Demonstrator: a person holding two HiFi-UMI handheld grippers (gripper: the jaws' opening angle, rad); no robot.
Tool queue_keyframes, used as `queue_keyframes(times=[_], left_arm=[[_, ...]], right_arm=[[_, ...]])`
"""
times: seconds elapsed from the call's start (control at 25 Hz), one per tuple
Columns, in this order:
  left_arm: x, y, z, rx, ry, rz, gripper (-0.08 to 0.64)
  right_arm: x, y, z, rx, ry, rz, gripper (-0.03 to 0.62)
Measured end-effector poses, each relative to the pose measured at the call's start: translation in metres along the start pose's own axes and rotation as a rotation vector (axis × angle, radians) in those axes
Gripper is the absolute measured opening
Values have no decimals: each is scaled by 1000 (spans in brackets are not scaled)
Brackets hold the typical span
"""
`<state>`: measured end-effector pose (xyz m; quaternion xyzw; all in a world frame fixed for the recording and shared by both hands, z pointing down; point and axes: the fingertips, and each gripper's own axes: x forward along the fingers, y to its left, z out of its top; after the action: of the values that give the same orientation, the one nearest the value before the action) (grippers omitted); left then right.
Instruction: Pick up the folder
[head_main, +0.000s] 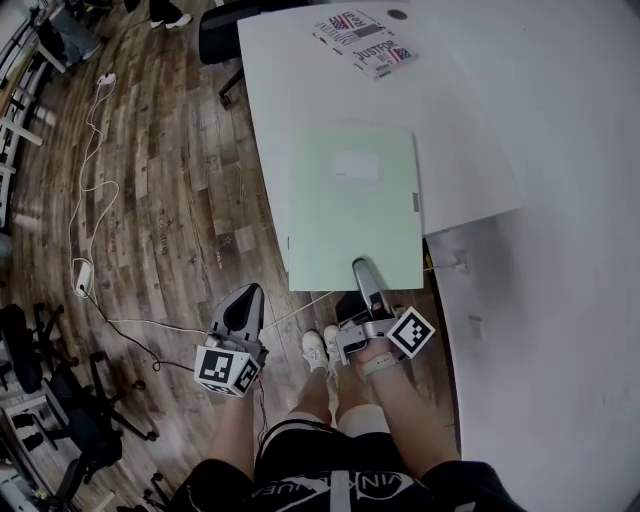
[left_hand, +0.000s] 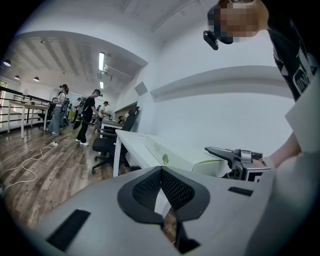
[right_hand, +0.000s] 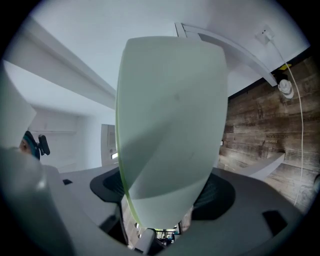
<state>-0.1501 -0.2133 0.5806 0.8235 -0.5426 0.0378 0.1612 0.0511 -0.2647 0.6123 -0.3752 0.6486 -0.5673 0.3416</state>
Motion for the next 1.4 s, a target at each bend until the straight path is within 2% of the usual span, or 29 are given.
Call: queue_keyframes(times=[0.24, 0.36, 0.64, 1.4], left_arm=[[-1, -1, -1, -8, 6, 14, 14], [-2, 0, -3, -5, 0, 15, 14], [-6, -4, -2, -7, -4, 18, 14], [-7, -13, 15, 0, -43, 20, 14]], right_arm=[[1, -7, 1, 37, -25, -7, 338], [0, -7, 1, 37, -18, -7, 305], [-6, -4, 6, 36, 3, -8, 296], [-14, 22, 14, -41, 64, 34, 296]])
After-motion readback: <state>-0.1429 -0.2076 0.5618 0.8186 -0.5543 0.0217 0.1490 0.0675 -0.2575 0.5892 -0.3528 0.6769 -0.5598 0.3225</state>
